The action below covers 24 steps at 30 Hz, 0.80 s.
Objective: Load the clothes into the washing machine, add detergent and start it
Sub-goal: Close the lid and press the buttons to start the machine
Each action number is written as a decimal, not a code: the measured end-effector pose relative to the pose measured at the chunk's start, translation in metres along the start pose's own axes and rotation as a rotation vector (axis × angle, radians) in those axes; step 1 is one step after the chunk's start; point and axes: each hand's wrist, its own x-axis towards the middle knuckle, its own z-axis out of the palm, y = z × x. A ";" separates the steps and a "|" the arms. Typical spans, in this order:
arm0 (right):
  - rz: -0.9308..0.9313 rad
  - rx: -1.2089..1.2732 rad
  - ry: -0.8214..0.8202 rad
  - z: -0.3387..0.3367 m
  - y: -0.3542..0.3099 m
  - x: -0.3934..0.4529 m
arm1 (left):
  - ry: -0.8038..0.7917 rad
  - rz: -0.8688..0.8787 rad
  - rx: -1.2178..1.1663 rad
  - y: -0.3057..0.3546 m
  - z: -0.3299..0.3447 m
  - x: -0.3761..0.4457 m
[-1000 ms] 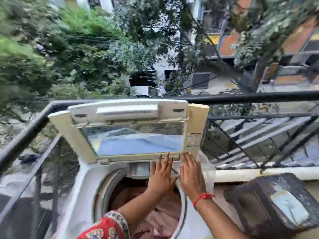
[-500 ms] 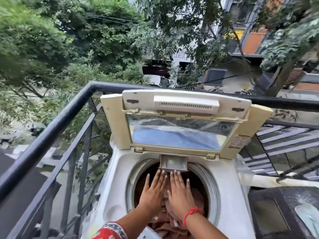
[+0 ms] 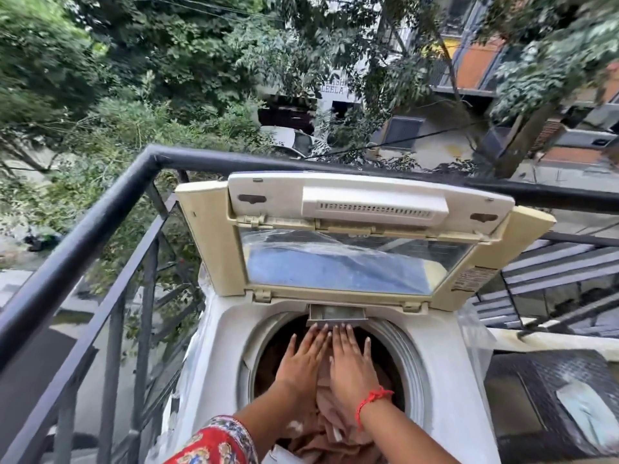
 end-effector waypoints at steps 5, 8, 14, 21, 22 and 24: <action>-0.018 -0.014 -0.060 0.004 0.000 0.004 | 0.008 0.014 0.019 -0.003 0.000 0.007; -0.034 -0.030 -0.053 0.007 0.002 0.002 | 0.043 0.018 0.063 -0.006 0.003 0.007; -0.058 -0.024 -0.082 0.010 0.009 0.000 | 0.025 0.036 0.069 -0.024 0.004 0.006; -0.059 -0.032 -0.100 0.010 0.013 0.024 | 0.163 -0.041 -0.081 -0.018 -0.002 0.020; -0.054 -0.026 -0.106 0.009 0.013 0.029 | 0.147 -0.038 -0.058 -0.019 -0.004 0.022; -0.034 -0.011 -0.129 0.008 0.012 0.032 | 0.143 -0.032 -0.049 -0.021 -0.007 0.026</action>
